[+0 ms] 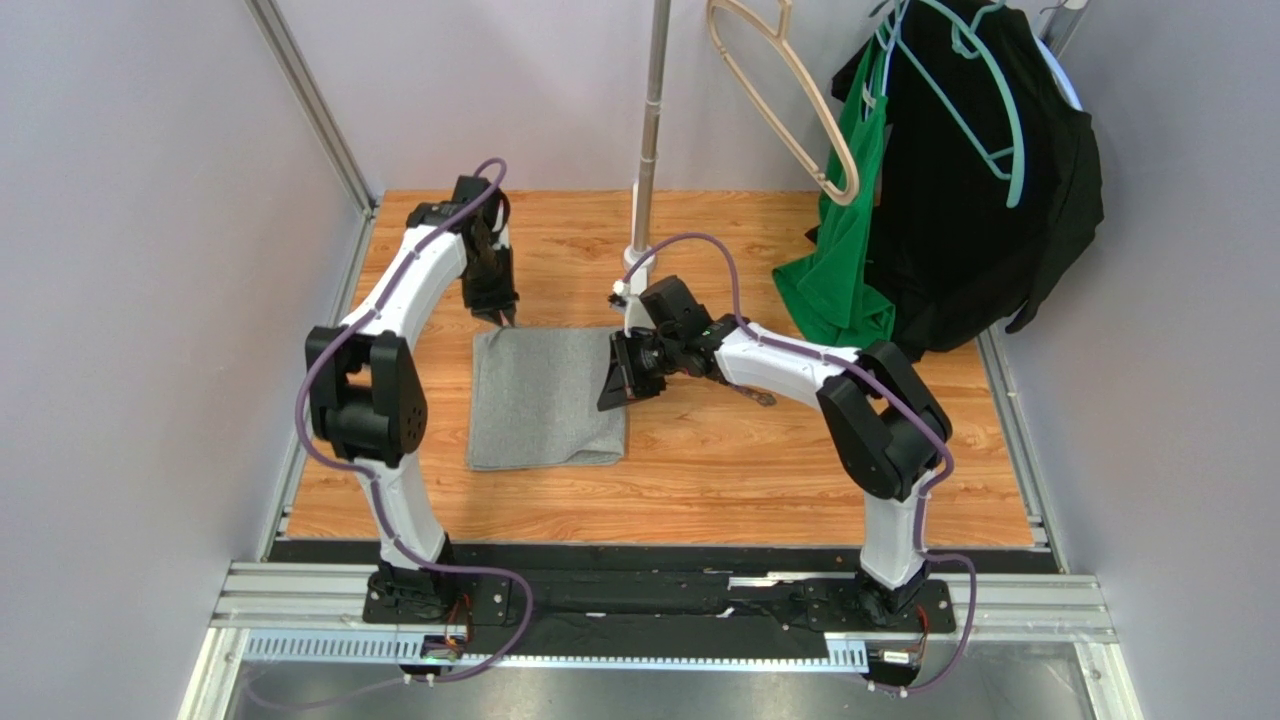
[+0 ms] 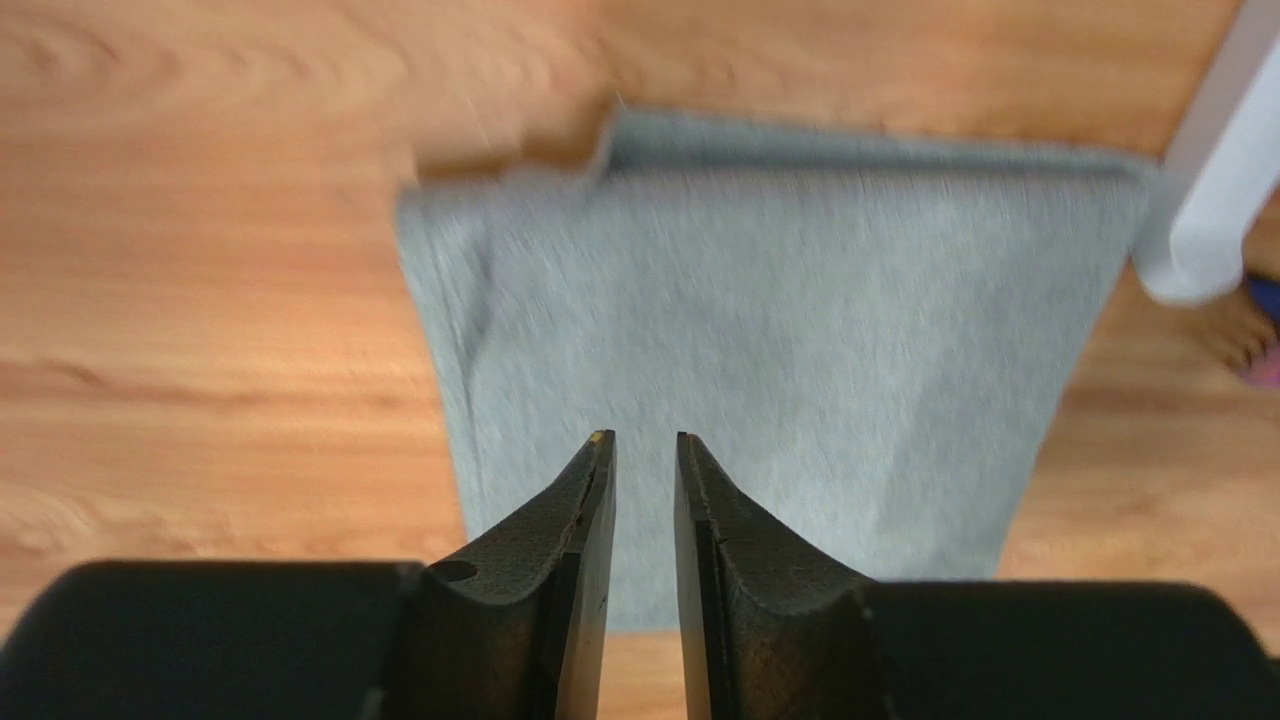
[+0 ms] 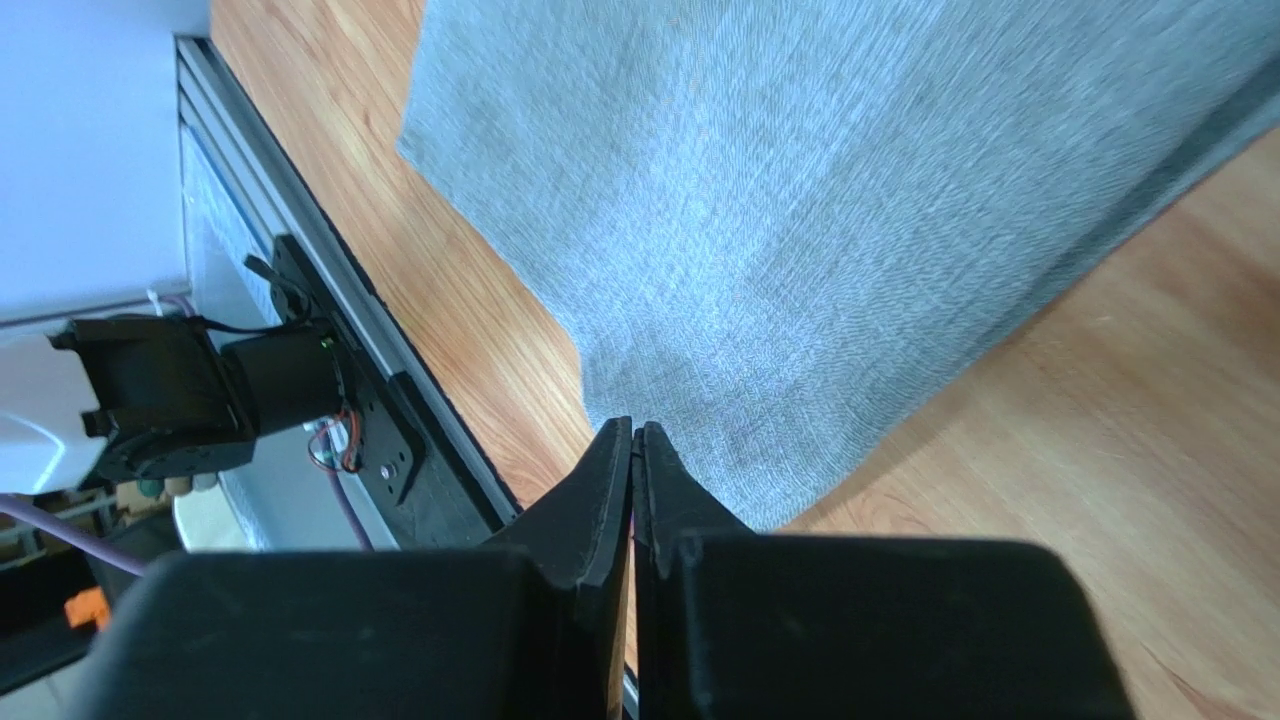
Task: Fold the napkin into a case and place the utensils inside
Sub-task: Smooth out the lower triangle-folded napkin at the center of the board.
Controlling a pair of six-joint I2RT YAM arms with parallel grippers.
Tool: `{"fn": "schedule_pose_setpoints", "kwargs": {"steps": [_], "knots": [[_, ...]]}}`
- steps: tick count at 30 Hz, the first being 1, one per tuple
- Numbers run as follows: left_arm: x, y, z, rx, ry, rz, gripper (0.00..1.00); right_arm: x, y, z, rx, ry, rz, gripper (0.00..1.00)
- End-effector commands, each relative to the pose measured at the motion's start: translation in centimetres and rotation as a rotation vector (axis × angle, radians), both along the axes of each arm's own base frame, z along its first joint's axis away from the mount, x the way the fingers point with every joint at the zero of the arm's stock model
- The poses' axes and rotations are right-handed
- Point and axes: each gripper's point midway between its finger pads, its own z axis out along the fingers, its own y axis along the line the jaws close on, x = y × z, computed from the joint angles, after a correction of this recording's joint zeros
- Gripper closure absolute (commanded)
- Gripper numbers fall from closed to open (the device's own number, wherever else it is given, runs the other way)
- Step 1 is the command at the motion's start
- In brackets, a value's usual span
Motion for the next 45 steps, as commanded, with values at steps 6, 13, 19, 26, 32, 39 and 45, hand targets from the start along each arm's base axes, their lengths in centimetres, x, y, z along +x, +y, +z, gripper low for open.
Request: {"fn": "schedule_pose_setpoints", "kwargs": {"steps": [6, 13, 19, 26, 32, 39, 45], "knots": [[7.0, 2.6, -0.9, 0.122, -0.026, -0.072, 0.71, -1.7, 0.3, -4.9, -0.027, 0.092, 0.040, 1.00], [7.2, 2.9, -3.3, 0.149, 0.045, -0.105, 0.70, -2.1, -0.2, -6.6, -0.059, 0.119, 0.032, 1.00], [6.3, 2.8, -4.2, 0.140, 0.095, -0.132, 0.69, -2.0, -0.3, -7.2, -0.065, 0.130, 0.031, 1.00], [5.1, 2.3, -5.1, 0.108, 0.139, -0.150, 0.69, -2.2, -0.3, -7.5, -0.067, 0.133, 0.033, 1.00], [4.5, 2.1, -5.3, 0.097, 0.157, -0.159, 0.68, -2.1, -0.3, -7.5, -0.064, 0.135, 0.029, 1.00], [4.9, 3.5, -6.7, 0.178, 0.182, -0.134, 0.72, -2.2, -0.3, -7.5, -0.062, 0.138, 0.030, 1.00], [5.9, 3.7, -6.9, 0.194, 0.164, -0.125, 0.81, -2.3, -0.4, -7.7, -0.067, 0.141, 0.027, 1.00]]}}
